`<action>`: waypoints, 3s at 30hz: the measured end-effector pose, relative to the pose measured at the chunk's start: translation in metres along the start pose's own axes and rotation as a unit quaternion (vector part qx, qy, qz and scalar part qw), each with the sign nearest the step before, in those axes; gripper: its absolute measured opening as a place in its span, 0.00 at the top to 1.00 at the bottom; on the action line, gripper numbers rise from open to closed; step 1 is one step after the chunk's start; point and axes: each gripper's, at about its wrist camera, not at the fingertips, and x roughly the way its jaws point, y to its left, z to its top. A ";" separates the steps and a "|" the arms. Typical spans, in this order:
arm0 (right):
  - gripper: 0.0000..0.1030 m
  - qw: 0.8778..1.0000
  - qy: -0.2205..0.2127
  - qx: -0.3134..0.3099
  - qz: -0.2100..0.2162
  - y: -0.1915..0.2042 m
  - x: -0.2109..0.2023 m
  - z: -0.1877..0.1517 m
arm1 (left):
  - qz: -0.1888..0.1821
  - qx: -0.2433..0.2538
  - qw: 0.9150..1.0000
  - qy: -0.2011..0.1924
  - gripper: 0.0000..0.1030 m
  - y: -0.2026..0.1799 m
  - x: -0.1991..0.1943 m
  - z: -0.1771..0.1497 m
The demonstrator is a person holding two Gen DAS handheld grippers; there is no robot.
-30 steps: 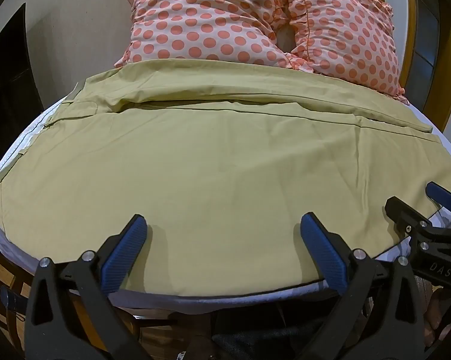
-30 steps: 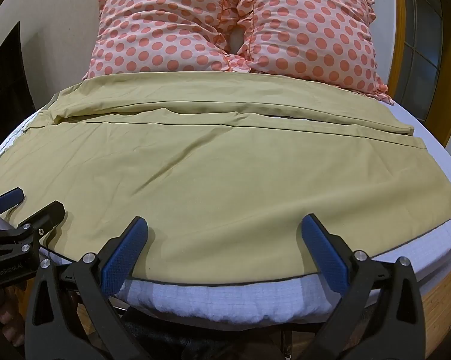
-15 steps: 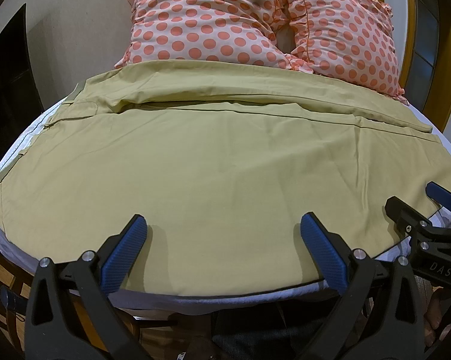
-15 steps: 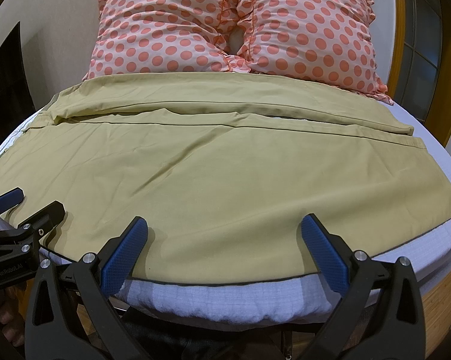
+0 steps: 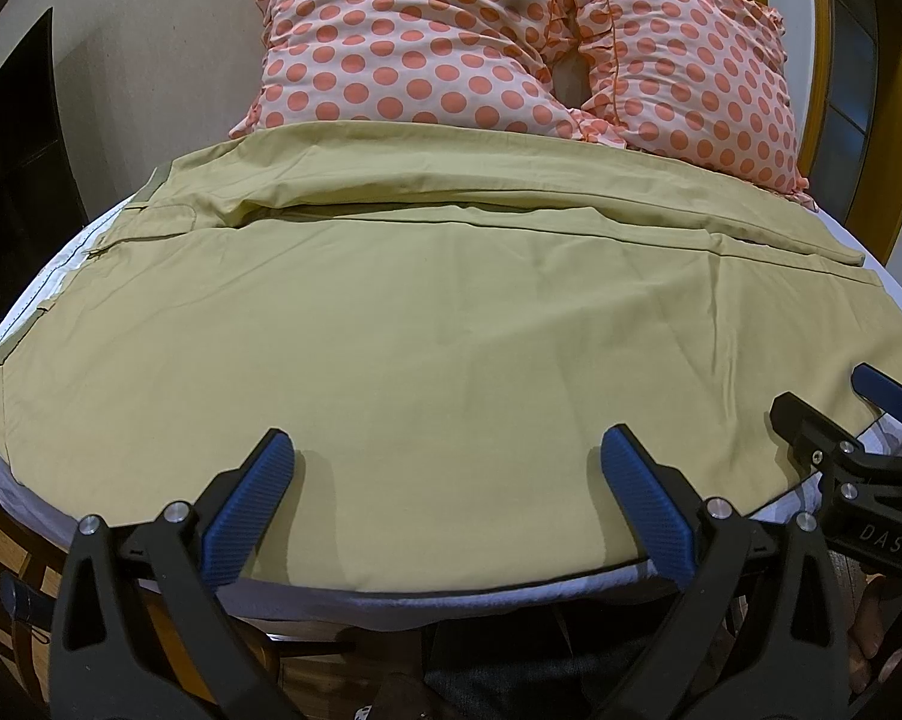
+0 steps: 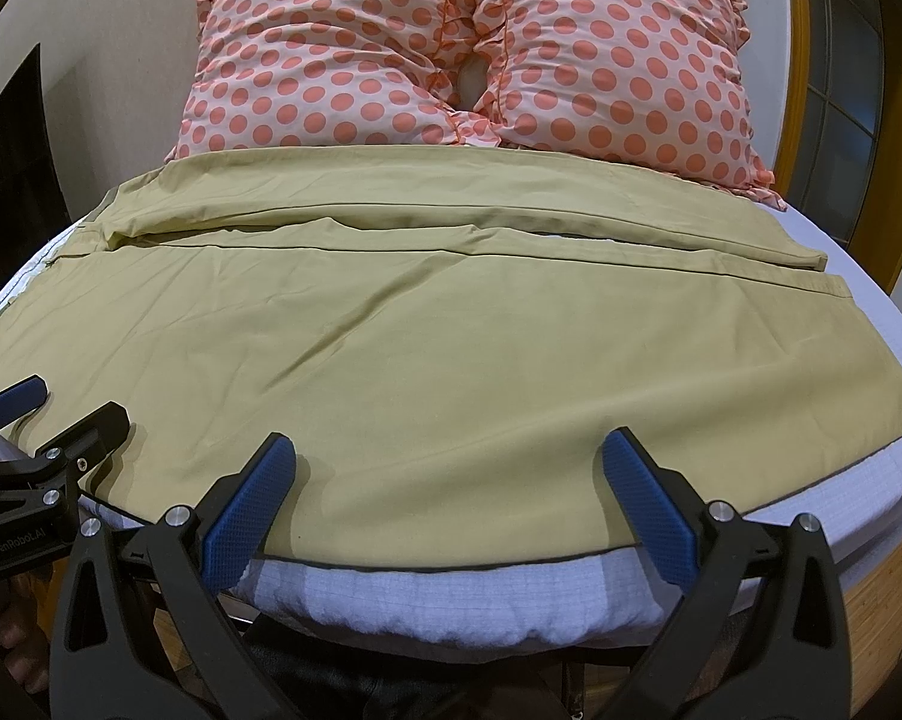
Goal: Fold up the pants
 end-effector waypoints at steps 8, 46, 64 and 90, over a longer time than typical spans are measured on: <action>0.01 1.000 0.000 0.000 0.000 0.000 0.000 0.000 | 0.000 0.000 1.000 -0.001 0.02 0.000 0.000 0.000; 0.01 1.000 -0.003 0.000 0.000 -0.001 0.000 -0.001 | 0.000 0.000 1.000 -0.004 0.02 0.000 0.000 0.000; 0.01 0.999 -0.022 0.047 -0.009 -0.074 -0.010 0.070 | 0.004 0.011 1.000 -0.005 0.02 0.012 0.000 0.023; 0.90 0.927 0.066 0.290 -0.230 -0.283 0.248 0.237 | -0.008 0.017 0.999 -0.044 0.02 0.027 0.032 0.081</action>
